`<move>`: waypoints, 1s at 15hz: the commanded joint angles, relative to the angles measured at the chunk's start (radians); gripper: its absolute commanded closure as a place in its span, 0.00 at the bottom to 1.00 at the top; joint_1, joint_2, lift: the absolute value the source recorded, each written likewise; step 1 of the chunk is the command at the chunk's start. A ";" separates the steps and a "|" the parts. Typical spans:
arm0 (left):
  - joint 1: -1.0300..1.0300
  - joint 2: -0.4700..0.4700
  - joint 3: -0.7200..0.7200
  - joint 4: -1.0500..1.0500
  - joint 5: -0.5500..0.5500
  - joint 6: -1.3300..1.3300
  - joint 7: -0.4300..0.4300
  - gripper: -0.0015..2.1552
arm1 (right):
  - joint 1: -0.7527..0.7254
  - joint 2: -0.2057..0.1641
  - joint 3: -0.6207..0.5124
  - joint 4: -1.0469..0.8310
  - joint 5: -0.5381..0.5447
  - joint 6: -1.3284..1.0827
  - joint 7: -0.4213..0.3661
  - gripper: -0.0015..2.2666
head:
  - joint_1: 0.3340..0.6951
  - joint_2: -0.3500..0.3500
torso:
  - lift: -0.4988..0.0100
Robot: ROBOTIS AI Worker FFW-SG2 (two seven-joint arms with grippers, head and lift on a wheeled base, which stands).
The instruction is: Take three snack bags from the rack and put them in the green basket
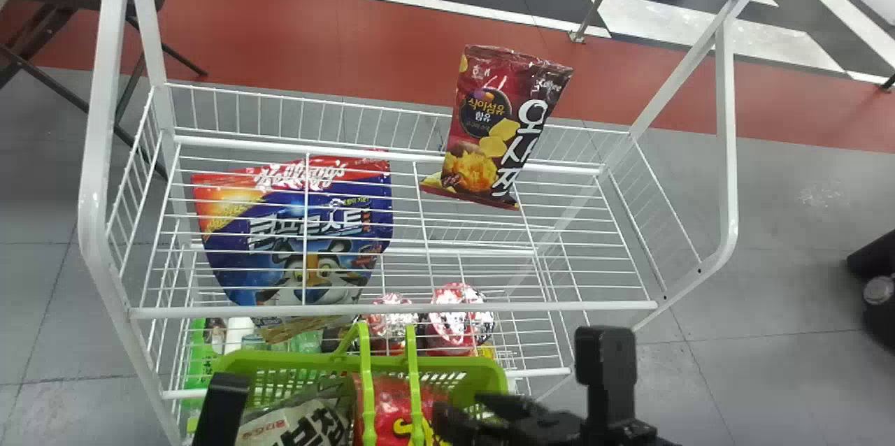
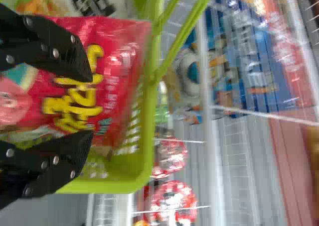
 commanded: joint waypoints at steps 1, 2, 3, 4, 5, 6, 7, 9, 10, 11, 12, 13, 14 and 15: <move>-0.001 -0.001 0.000 0.003 0.001 -0.003 -0.001 0.59 | 0.047 0.006 0.014 0.013 -0.002 -0.442 0.000 0.02 | 1.00 0.00 | 0.97; -0.001 -0.001 0.000 0.003 0.001 -0.003 -0.001 0.59 | 0.054 0.006 0.034 0.039 0.007 -0.647 -0.005 0.03 | 1.00 0.00 | 0.97; -0.001 -0.001 0.000 0.003 0.001 -0.003 -0.001 0.59 | 0.057 0.006 0.058 0.054 0.035 -0.764 -0.014 0.03 | 1.00 0.00 | 0.97; 0.000 -0.001 0.001 0.003 0.001 -0.003 -0.001 0.59 | 0.056 0.007 0.086 0.062 0.075 -0.841 -0.026 0.03 | 1.00 0.00 | 0.97; 0.000 -0.001 0.001 0.003 0.001 -0.003 -0.001 0.59 | 0.056 0.007 0.103 0.065 0.090 -0.853 -0.033 0.03 | 1.00 0.00 | 0.97; 0.000 0.001 0.001 0.004 0.003 -0.003 -0.001 0.59 | 0.057 0.007 0.121 0.071 0.099 -0.865 -0.042 0.03 | 1.00 0.00 | 0.97; -0.001 0.001 0.001 0.006 0.006 -0.003 -0.001 0.58 | 0.062 0.015 0.135 0.091 0.099 -0.920 -0.051 0.03 | 1.00 0.00 | 0.97; -0.004 0.001 0.001 0.009 0.006 -0.006 -0.001 0.58 | 0.059 0.043 0.150 0.143 0.099 -0.991 -0.060 0.03 | 1.00 0.00 | 0.97; -0.004 0.001 0.001 0.009 0.006 -0.006 -0.003 0.58 | 0.053 0.050 0.150 0.157 0.099 -0.991 -0.060 0.03 | 1.00 0.00 | 0.97; -0.004 0.002 0.003 0.009 0.008 -0.006 -0.004 0.58 | 0.051 0.050 0.149 0.160 0.101 -0.988 -0.060 0.03 | 1.00 0.00 | 0.97; -0.001 0.002 0.004 0.007 0.009 -0.009 -0.007 0.58 | 0.051 0.050 0.146 0.157 0.104 -0.985 -0.060 0.03 | 1.00 0.00 | 0.97; 0.000 0.002 0.004 0.007 0.009 -0.012 -0.007 0.58 | 0.051 0.050 0.144 0.151 0.104 -0.976 -0.060 0.03 | 1.00 0.00 | 0.97; 0.000 0.004 0.004 0.004 0.008 -0.009 -0.009 0.58 | 0.051 0.050 0.143 0.146 0.104 -0.972 -0.060 0.03 | 1.00 0.00 | 0.97; 0.000 0.004 0.004 0.004 0.008 -0.009 -0.009 0.58 | 0.053 0.050 0.144 0.146 0.104 -0.972 -0.060 0.03 | 1.00 0.00 | 0.97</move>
